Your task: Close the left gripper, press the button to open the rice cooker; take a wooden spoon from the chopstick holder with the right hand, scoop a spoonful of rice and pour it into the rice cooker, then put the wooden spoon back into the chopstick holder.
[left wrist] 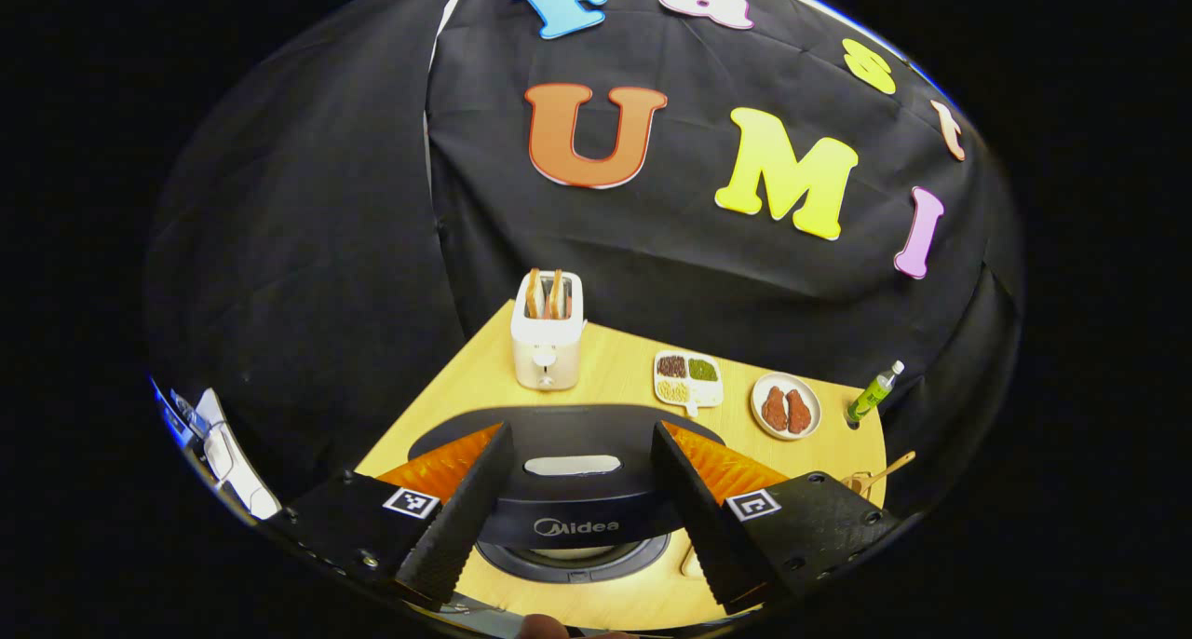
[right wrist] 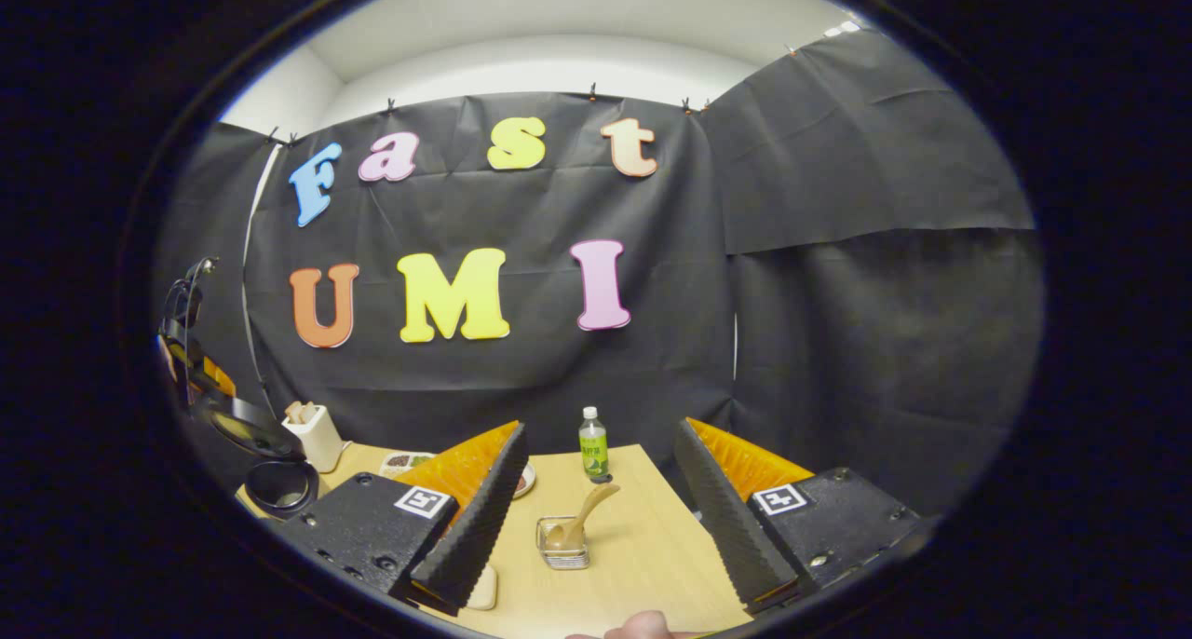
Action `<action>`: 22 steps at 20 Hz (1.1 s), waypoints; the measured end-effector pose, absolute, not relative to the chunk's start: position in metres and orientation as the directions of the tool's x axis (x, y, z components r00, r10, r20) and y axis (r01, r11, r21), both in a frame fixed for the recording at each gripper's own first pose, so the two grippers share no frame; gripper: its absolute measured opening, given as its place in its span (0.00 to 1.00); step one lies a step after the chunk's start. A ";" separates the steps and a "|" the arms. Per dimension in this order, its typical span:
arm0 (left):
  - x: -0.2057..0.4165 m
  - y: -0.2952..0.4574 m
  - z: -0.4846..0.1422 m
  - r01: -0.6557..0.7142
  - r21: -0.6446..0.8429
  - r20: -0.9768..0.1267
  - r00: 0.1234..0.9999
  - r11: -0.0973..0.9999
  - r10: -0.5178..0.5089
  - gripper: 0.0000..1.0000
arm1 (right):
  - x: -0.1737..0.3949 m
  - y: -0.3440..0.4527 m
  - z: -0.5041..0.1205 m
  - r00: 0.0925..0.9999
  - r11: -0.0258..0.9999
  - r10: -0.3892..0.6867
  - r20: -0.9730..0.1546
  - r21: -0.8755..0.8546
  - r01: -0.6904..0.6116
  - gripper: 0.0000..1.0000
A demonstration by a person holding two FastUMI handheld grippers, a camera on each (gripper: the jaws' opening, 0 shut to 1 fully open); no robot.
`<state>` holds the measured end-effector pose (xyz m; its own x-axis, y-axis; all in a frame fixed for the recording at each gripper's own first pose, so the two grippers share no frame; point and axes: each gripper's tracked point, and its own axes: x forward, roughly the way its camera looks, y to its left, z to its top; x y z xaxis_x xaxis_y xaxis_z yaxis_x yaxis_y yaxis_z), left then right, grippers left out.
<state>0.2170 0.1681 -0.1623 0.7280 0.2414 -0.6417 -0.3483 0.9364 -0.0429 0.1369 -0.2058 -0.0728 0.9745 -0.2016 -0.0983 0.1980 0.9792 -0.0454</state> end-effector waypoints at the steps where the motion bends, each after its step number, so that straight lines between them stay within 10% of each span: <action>1: 0.206 0.162 -0.174 -0.355 -0.046 -0.656 0.716 0.934 0.240 0.96 | 0.141 -0.202 -0.071 0.977 0.982 -0.187 -0.098 -0.041 0.184 1.00; 22: 0.128 0.137 -0.287 -0.406 0.038 -0.737 0.606 0.913 0.300 0.95 | 0.205 -0.147 -0.073 0.995 1.000 0.028 -0.098 -0.011 -0.029 1.00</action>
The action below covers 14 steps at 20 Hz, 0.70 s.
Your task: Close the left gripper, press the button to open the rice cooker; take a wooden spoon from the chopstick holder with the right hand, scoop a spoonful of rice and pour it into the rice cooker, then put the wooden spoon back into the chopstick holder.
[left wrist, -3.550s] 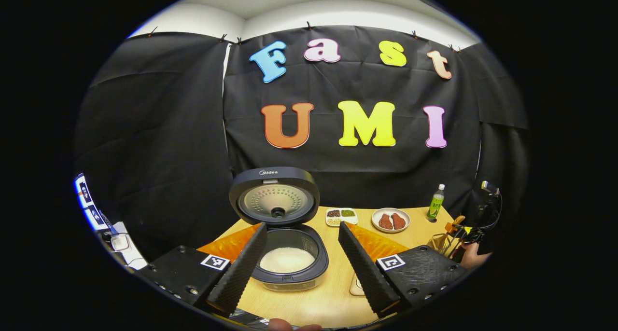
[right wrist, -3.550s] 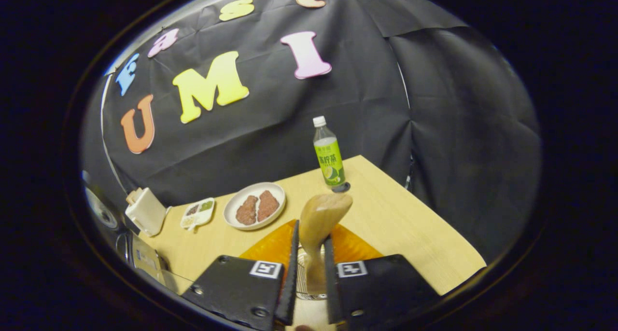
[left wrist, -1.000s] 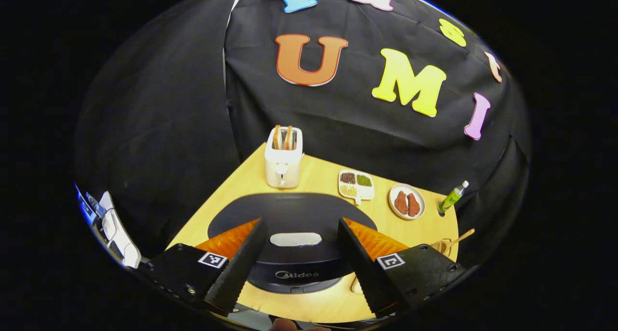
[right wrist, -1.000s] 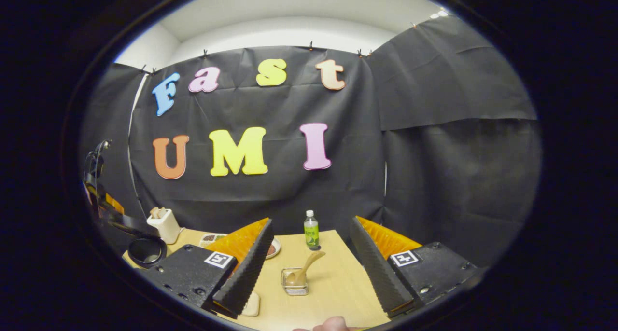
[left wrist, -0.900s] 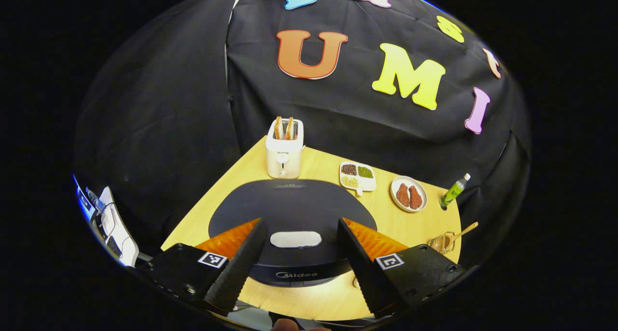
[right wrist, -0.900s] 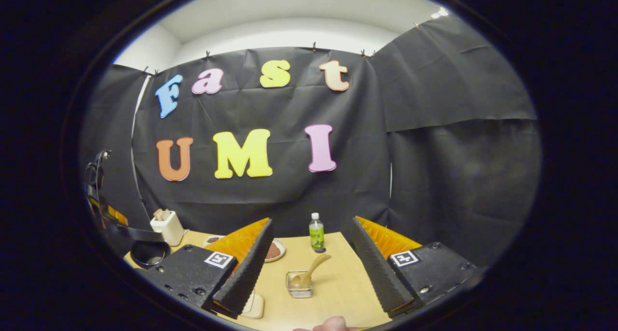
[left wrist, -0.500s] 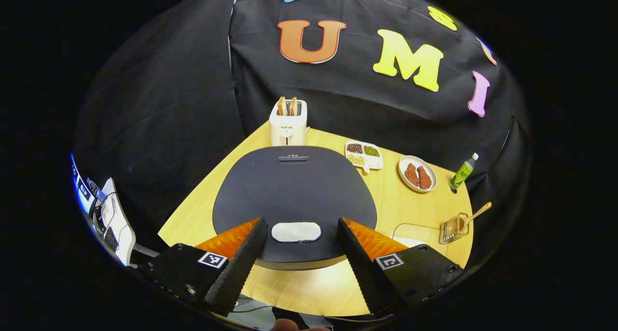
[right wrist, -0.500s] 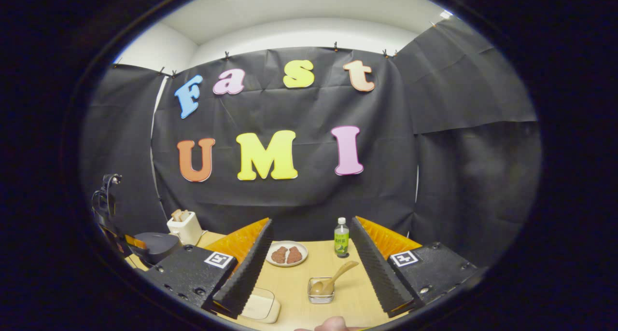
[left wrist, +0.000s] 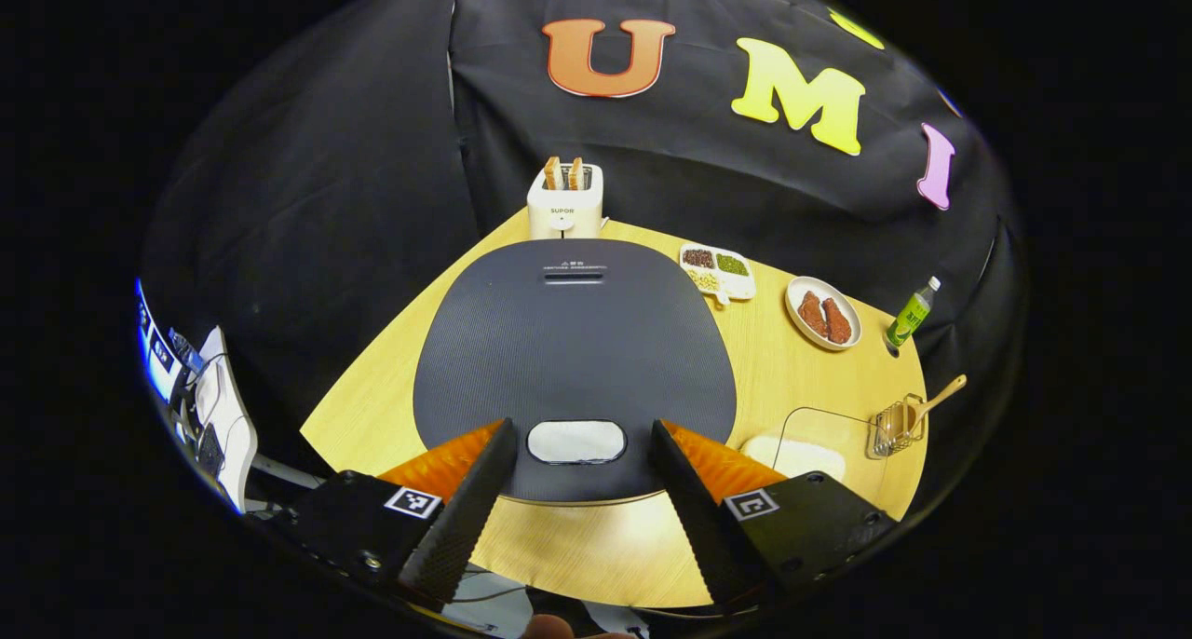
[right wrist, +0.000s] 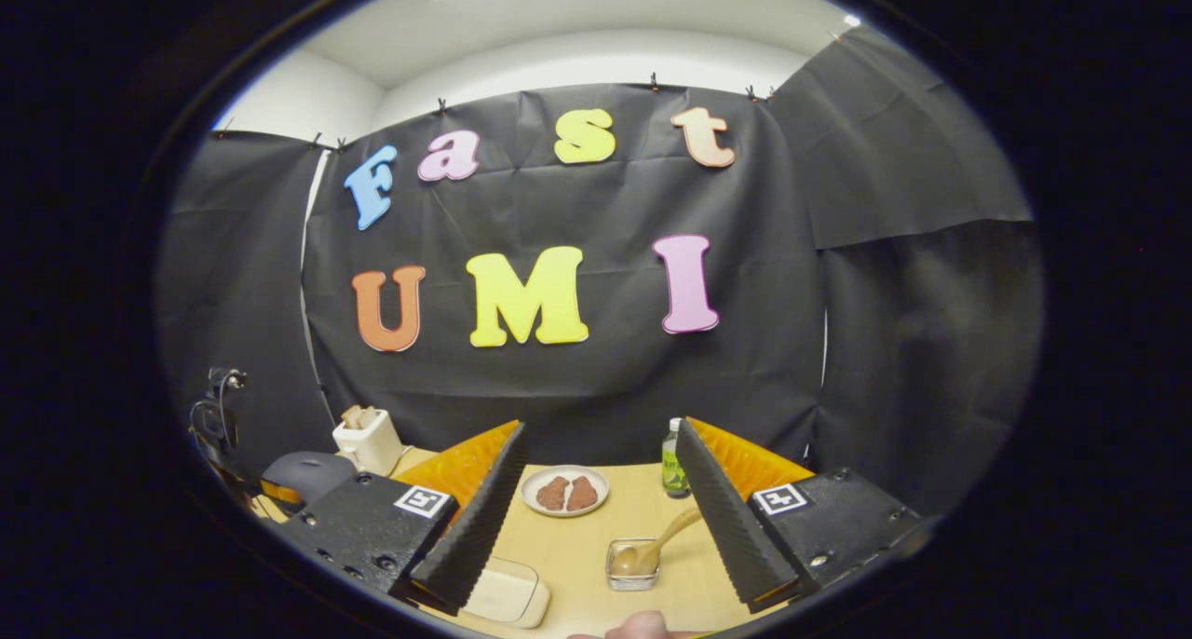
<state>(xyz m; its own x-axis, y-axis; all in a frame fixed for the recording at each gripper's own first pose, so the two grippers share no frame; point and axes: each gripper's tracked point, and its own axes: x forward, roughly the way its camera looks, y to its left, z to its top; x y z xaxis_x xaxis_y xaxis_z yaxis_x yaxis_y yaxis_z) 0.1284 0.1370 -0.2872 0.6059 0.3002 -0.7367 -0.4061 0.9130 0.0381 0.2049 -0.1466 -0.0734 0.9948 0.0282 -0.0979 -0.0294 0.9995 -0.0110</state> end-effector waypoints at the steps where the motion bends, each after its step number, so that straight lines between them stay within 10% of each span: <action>1: 0.129 0.137 -0.287 -0.403 0.047 -0.729 0.612 0.914 0.308 0.95 | 0.207 -0.147 -0.075 0.995 0.999 0.031 -0.098 -0.009 -0.032 1.00; 14: 0.133 0.133 -0.280 -0.443 0.061 -0.612 0.692 0.895 0.384 0.94 | 0.237 -0.087 -0.091 0.974 0.979 0.206 -0.092 0.033 -0.203 1.00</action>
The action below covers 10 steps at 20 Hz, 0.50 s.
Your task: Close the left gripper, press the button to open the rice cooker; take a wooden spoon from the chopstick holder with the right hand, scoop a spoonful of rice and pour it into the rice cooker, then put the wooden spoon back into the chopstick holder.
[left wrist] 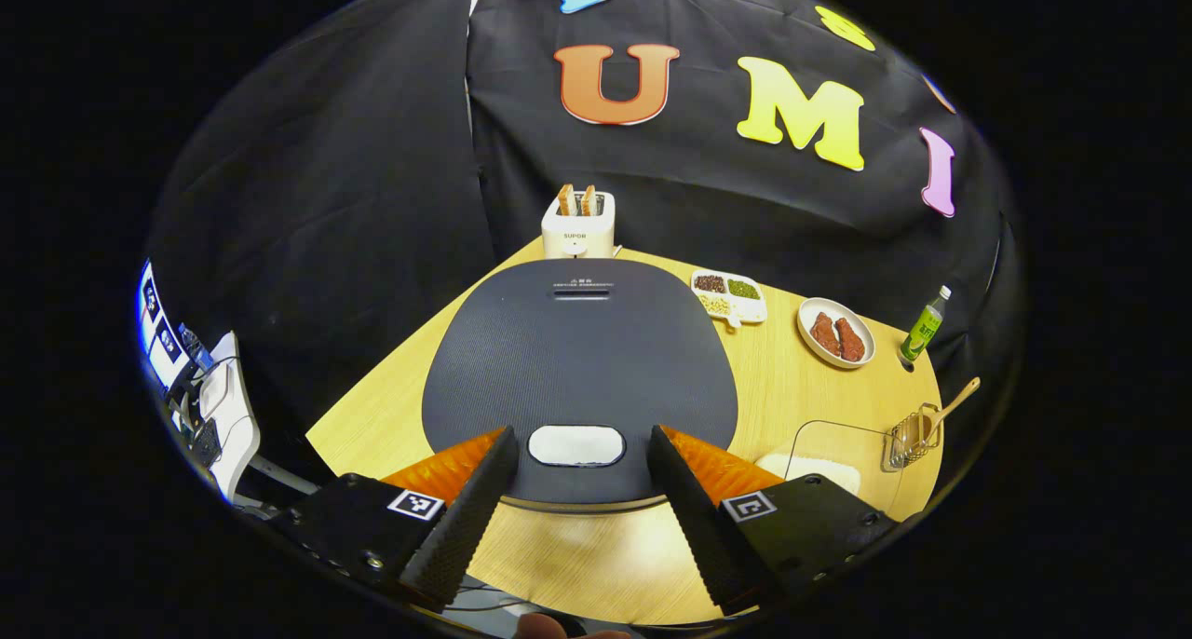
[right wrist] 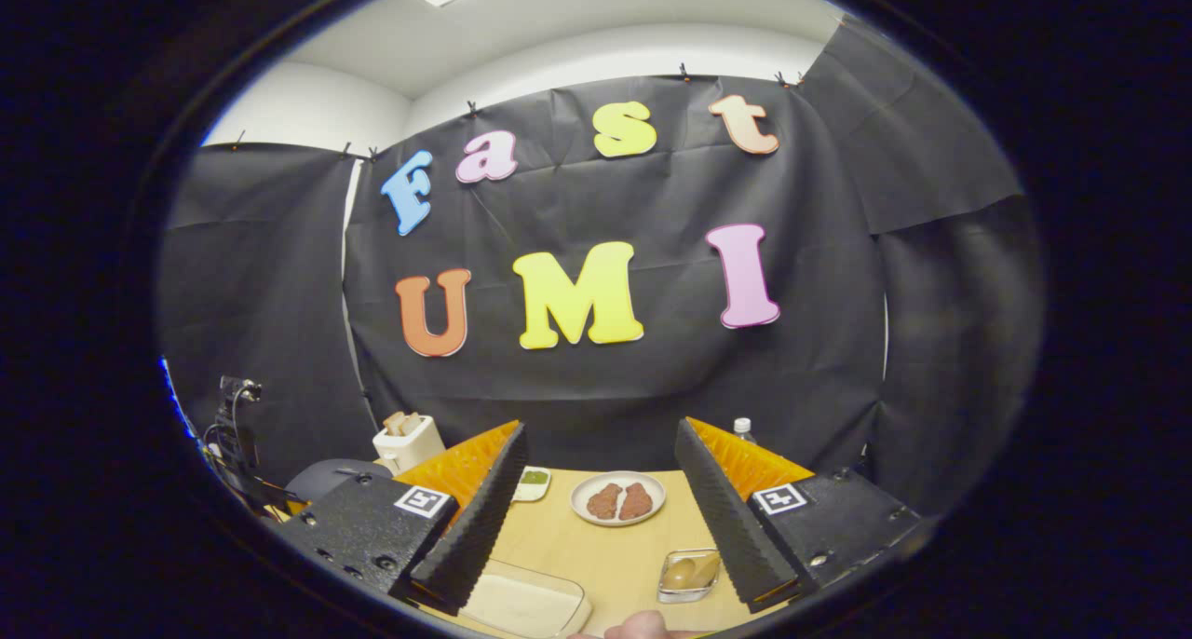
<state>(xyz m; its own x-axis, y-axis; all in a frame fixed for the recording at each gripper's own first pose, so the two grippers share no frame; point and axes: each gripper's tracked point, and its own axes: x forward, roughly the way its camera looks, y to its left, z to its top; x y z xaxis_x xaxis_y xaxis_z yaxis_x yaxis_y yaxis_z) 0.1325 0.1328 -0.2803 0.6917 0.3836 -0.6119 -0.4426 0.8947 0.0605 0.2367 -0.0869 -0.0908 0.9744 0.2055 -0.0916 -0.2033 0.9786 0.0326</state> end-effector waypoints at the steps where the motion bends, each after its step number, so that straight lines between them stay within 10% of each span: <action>1: 0.133 0.130 -0.272 -0.435 0.051 -0.585 0.717 0.899 0.380 0.94 | 0.234 -0.081 -0.090 0.972 0.977 0.214 -0.094 0.029 -0.212 1.00; 10: 0.081 0.077 -0.138 -0.227 0.018 -0.311 0.924 0.974 0.221 0.94 | 0.139 -0.033 -0.057 0.987 0.988 0.154 -0.046 -0.013 -0.155 0.99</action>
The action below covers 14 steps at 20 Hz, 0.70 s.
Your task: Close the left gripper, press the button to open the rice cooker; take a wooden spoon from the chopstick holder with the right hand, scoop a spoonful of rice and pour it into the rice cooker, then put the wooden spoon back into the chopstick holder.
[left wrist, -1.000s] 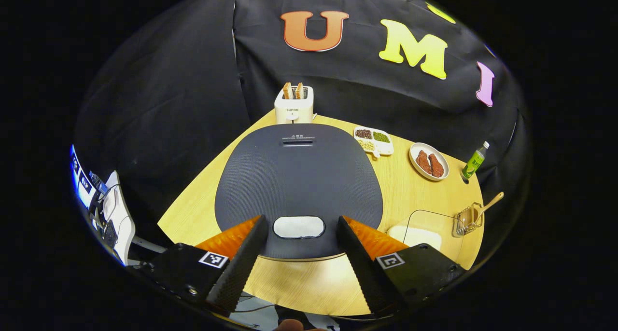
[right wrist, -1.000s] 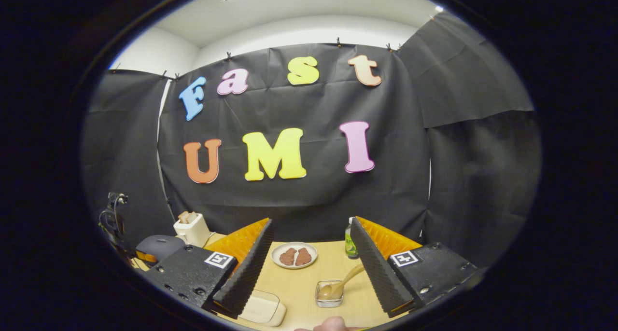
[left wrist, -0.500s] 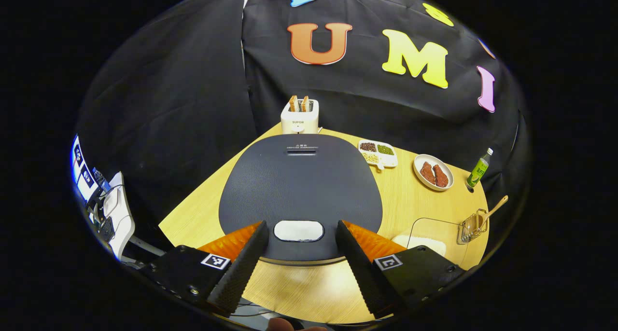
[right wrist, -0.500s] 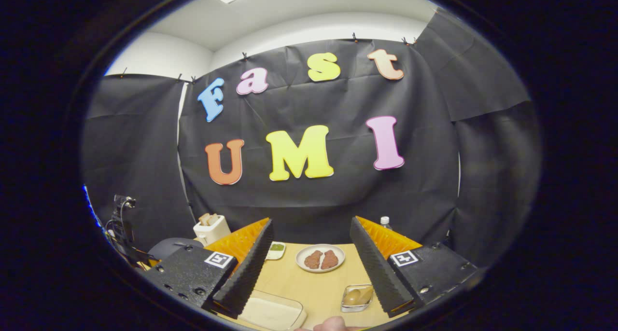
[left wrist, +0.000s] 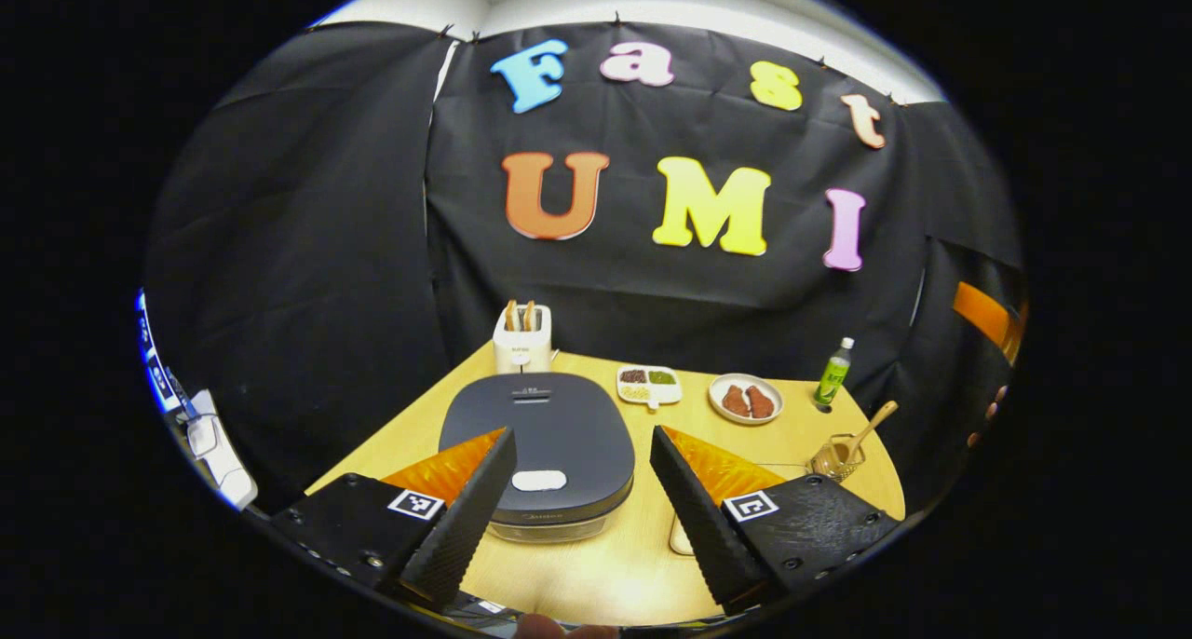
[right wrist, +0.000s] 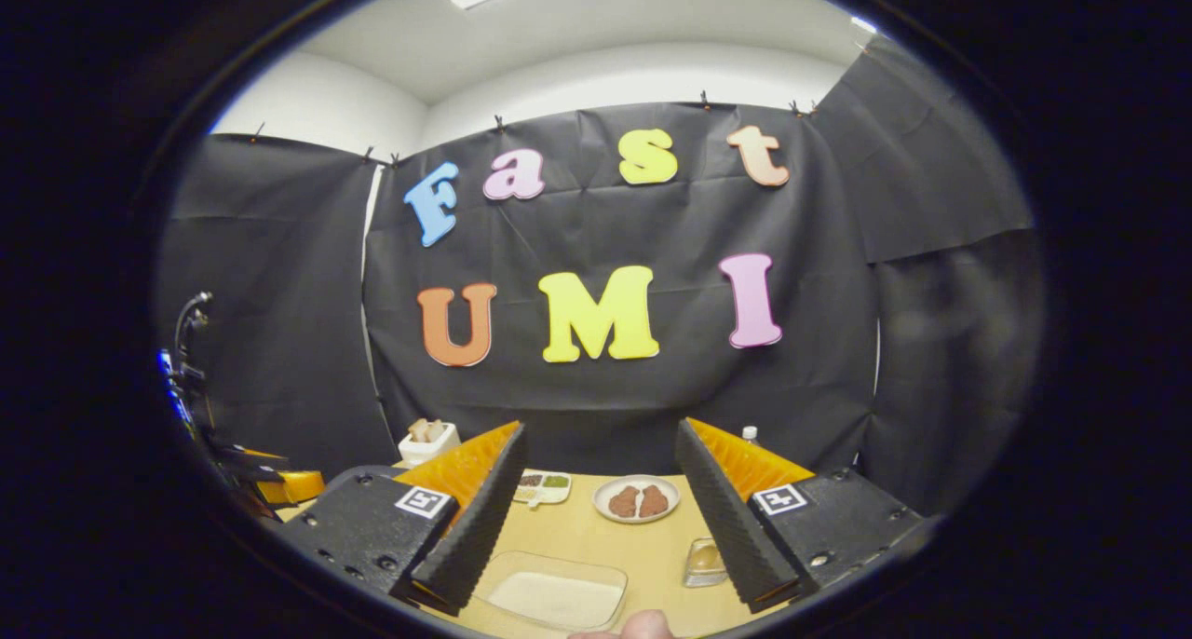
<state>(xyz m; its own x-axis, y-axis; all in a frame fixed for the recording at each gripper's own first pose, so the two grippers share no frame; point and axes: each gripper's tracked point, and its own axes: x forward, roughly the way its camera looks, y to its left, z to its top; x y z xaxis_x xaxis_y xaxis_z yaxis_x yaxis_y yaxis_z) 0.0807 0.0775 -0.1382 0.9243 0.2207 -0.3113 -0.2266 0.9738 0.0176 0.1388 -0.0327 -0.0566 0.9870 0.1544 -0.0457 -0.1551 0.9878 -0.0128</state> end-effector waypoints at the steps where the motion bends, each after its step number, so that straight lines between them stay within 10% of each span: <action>1: 0.067 0.069 -0.123 -0.201 0.013 -0.278 0.940 0.979 0.197 0.94 | 0.122 -0.028 -0.052 0.990 0.990 0.136 -0.038 -0.017 -0.137 1.00; 14: -0.105 0.025 -0.029 -0.018 0.015 -0.008 1.000 1.000 0.018 0.93 | -0.076 0.019 -0.016 0.999 0.999 0.019 0.030 -0.048 -0.017 1.00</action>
<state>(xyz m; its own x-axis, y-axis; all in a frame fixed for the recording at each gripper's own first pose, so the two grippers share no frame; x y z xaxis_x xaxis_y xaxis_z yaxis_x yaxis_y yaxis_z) -0.1054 0.0246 -0.0292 0.9998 0.0183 -0.0079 -0.0182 0.9997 0.0153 -0.0760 0.0190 -0.0160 0.9994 0.0186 0.0301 -0.0172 0.9987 -0.0483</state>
